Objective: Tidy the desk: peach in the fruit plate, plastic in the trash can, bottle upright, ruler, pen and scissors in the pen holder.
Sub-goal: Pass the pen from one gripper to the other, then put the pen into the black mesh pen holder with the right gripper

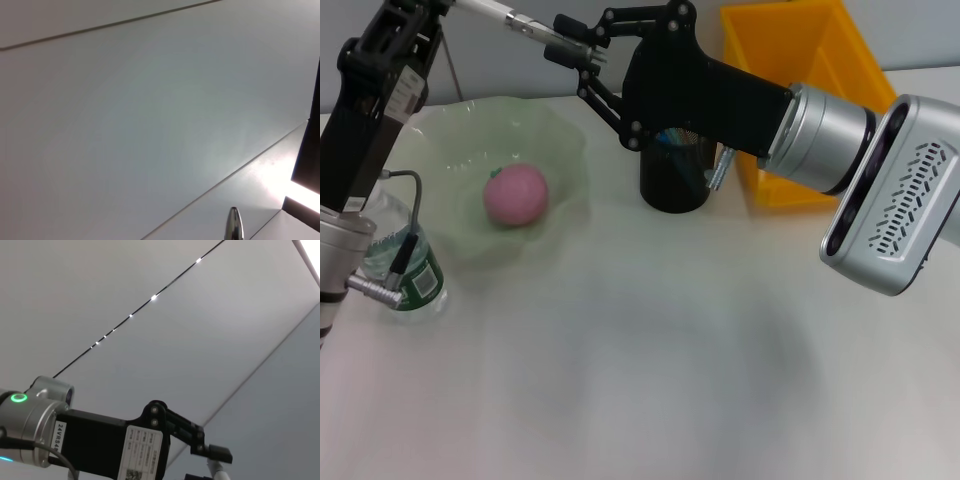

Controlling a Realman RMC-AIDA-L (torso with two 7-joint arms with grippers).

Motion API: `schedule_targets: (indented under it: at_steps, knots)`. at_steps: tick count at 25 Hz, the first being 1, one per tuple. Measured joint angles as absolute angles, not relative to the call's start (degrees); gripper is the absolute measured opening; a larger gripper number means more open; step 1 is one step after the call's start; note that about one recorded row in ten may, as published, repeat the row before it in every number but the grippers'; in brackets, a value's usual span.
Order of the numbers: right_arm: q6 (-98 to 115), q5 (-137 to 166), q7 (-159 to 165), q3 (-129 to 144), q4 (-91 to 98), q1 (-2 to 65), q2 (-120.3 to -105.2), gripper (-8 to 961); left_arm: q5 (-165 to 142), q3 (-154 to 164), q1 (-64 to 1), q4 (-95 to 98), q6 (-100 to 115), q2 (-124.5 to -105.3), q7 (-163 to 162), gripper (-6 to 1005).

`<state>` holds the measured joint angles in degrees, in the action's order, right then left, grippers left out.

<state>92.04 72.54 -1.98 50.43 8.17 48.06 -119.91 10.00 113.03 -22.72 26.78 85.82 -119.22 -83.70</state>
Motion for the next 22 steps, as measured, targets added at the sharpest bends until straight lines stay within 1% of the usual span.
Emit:
schedule_targets:
  at_steps: [1, 7, 10, 21, 22]
  knots:
    - [92.1, 72.5, -2.0, 50.4, 8.2, 48.0, -119.90, 129, 10.0, 113.0, -22.7, 26.8, 85.9, -119.22, -83.6, 160]
    - [92.2, 72.5, -2.0, 50.2, 8.2, 47.8, -119.88, 135, 10.0, 113.0, -22.6, 26.7, 86.1, -119.20, -83.4, 334]
    - [92.3, 72.5, -1.9, 50.2, 8.2, 47.7, -119.88, 139, 9.9, 113.0, -22.5, 26.8, 86.3, -119.18, -83.3, 579]
    - [93.9, 70.3, -1.9, 50.1, 7.5, 47.3, -119.88, 151, 9.6, 112.8, -22.1, 26.5, 88.6, -119.08, -82.3, 802]
    - [96.2, 66.8, -1.5, 50.1, 6.6, 46.9, -119.88, 152, 9.6, 112.8, -22.1, 26.4, 89.5, -119.03, -81.5, 802]
